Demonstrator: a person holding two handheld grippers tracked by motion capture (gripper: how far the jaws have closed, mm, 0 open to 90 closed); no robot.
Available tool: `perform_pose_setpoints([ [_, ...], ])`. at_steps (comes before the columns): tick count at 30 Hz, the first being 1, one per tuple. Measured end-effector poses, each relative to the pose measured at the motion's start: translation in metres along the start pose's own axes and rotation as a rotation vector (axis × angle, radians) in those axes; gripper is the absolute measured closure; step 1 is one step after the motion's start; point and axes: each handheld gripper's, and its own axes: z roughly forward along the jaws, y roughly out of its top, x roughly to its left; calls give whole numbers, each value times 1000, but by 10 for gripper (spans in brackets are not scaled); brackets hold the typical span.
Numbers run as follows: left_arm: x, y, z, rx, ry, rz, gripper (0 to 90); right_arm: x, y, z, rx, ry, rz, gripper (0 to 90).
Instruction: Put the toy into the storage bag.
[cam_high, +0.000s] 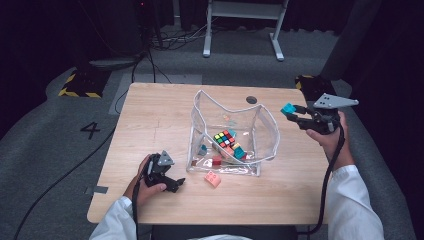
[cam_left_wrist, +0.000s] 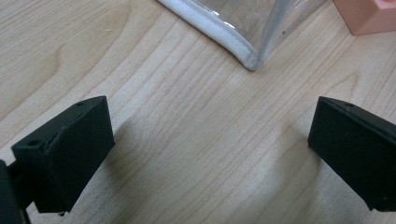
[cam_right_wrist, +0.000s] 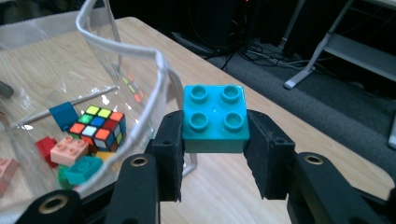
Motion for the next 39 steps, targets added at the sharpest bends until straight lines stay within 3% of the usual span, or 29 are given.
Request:
perform_pose_setpoints([
  [9,0,0,0,0,0,0,3,26,31,11,-35,62,-40,596],
  [14,0,0,0,0,0,0,3,42,41,23,-37,158,-69,596],
  [26,0,0,0,0,0,0,3,72,51,55,36,302,-188,595],
  [39,0,0,0,2,3,1,4,96,64,86,215,335,-284,596],
])
